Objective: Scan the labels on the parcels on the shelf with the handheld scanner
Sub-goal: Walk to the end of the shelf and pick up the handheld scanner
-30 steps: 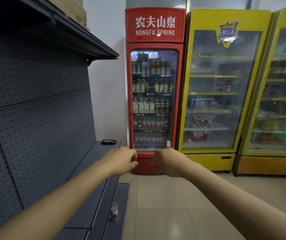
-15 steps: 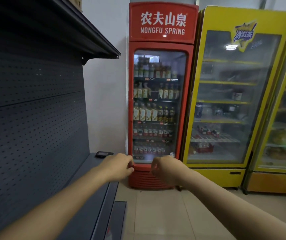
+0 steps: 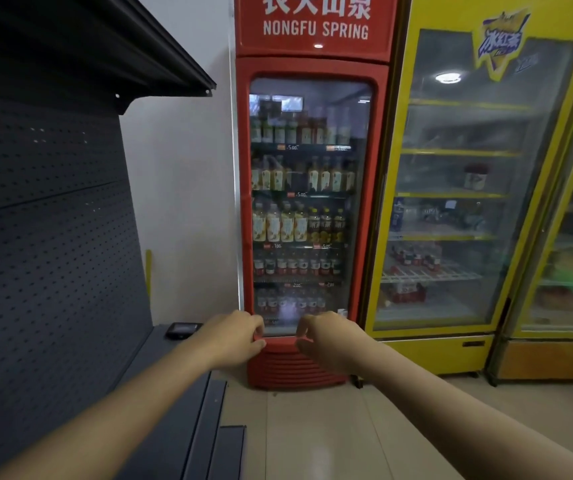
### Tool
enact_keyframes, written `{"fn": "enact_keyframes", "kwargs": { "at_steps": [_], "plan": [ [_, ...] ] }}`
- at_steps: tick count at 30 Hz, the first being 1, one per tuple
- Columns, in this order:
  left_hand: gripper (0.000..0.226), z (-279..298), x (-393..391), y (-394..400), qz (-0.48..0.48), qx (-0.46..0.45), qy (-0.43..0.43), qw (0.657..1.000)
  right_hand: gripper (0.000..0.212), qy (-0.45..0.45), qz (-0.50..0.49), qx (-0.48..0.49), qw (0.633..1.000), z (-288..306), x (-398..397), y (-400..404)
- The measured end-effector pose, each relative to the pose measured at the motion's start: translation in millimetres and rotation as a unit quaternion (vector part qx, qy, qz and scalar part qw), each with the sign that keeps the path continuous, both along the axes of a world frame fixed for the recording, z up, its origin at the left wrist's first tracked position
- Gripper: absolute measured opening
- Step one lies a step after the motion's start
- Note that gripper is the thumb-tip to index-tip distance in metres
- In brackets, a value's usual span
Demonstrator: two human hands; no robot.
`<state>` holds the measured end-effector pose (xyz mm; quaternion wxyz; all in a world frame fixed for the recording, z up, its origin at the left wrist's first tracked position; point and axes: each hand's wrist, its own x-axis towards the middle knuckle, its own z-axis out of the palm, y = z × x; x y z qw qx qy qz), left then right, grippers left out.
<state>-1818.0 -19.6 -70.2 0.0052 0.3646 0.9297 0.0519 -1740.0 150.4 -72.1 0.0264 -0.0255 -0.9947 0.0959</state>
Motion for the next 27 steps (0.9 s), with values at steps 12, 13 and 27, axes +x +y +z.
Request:
{"fn": "enact_keyframes", "kwargs": {
  "at_steps": [12,13,27],
  "plan": [
    [0.031,15,-148,82,0.039,0.0,0.013,0.999,0.03,0.006,0.034,0.007,0.999,9,-159,83],
    [0.03,17,-159,89,0.042,0.005,0.014,0.999,0.029,0.009,0.039,0.006,0.999,10,-172,89],
    [0.032,-14,-313,117,0.097,0.005,-0.019,0.995,0.033,-0.009,0.081,0.001,0.997,-15,-344,123]
  ]
}}
